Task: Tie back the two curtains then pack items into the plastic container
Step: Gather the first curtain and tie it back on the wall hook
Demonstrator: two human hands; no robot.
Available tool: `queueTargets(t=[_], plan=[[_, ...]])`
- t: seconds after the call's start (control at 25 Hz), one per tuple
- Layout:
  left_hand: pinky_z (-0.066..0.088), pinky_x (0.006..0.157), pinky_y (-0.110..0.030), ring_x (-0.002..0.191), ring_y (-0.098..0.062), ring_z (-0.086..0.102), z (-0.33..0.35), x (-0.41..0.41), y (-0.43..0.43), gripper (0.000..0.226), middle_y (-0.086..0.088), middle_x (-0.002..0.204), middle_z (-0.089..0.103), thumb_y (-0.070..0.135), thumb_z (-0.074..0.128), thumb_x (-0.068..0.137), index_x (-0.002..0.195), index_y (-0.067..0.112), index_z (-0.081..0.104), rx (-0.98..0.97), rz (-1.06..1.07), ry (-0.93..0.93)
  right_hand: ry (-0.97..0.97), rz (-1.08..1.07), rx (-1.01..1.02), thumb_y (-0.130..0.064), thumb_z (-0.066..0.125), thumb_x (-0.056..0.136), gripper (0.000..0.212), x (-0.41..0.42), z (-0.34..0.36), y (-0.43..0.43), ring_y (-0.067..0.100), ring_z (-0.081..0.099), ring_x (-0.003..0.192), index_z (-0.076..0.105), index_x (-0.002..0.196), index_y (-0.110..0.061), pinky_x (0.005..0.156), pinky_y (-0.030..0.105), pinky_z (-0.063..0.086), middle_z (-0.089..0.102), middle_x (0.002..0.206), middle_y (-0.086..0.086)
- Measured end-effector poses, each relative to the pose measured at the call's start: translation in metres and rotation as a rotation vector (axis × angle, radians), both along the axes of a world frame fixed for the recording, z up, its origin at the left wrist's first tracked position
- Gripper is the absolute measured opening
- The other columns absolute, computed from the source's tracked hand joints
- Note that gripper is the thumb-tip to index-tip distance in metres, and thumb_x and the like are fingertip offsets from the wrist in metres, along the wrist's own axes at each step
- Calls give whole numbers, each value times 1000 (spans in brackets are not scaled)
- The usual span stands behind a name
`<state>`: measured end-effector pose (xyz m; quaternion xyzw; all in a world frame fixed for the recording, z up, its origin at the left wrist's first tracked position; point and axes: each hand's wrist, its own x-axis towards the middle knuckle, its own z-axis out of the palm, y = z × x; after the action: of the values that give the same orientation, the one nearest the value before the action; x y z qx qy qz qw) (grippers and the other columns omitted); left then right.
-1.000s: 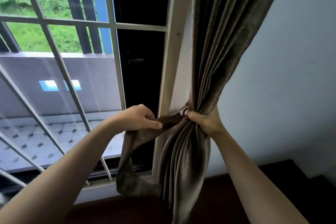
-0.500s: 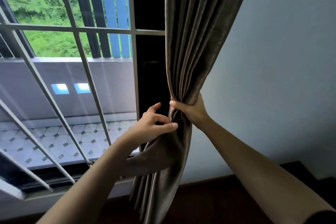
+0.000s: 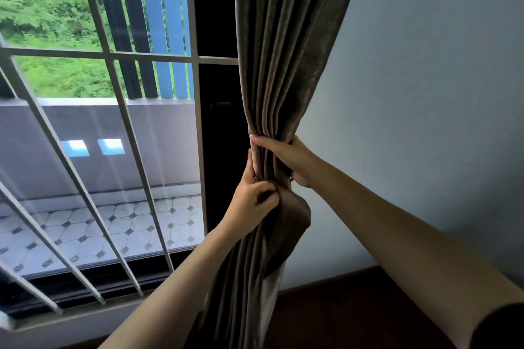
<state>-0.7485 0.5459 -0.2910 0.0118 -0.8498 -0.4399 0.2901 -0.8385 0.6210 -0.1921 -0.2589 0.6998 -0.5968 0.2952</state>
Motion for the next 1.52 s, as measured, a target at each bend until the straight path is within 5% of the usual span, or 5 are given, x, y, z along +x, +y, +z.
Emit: queueTargets(t=[0.32, 0.92, 1.16, 1.36, 1.52], plan=[[47, 72, -16, 91, -23, 57, -8, -4, 41, 42, -14, 116, 53, 15, 74, 70, 74, 29, 35, 331, 313, 98, -70, -7, -125, -28, 79, 70, 51, 6, -5, -5, 22, 66, 99, 63, 116, -12, 88, 34, 54, 68, 110, 10], [53, 83, -42, 96, -32, 65, 28, -28, 48, 92, -13, 104, 67, 44, 78, 65, 138, 18, 27, 498, 720, -164, -98, 249, -29, -25, 62, 88, 30, 3, 25, 19, 15, 58, 112, 54, 117, -23, 96, 30, 47, 62, 120, -1], [50, 81, -41, 96, -37, 63, 23, -31, 51, 83, -17, 98, 67, 42, 76, 68, 134, 12, 37, 441, 752, -220, 450, 295, 259, 3, 73, 68, 81, -33, -16, 62, 12, 55, 106, 36, 136, -23, 75, 23, 53, 51, 122, -1], [49, 82, -40, 98, -36, 62, 23, -27, 53, 82, -16, 101, 66, 39, 76, 69, 136, 12, 36, 431, 719, -193, 982, 168, 458, -26, 68, 79, 33, -38, -48, 66, 2, 56, 78, 62, 112, -23, 72, 25, 45, 61, 91, -17], [54, 80, -41, 92, -32, 64, 23, -25, 55, 79, -12, 96, 66, 37, 75, 67, 132, 16, 36, 467, 676, -182, 752, -136, 306, -12, 58, 86, 15, -27, -46, 53, 11, 62, 64, 58, 101, -14, 57, 13, 45, 62, 72, -6]])
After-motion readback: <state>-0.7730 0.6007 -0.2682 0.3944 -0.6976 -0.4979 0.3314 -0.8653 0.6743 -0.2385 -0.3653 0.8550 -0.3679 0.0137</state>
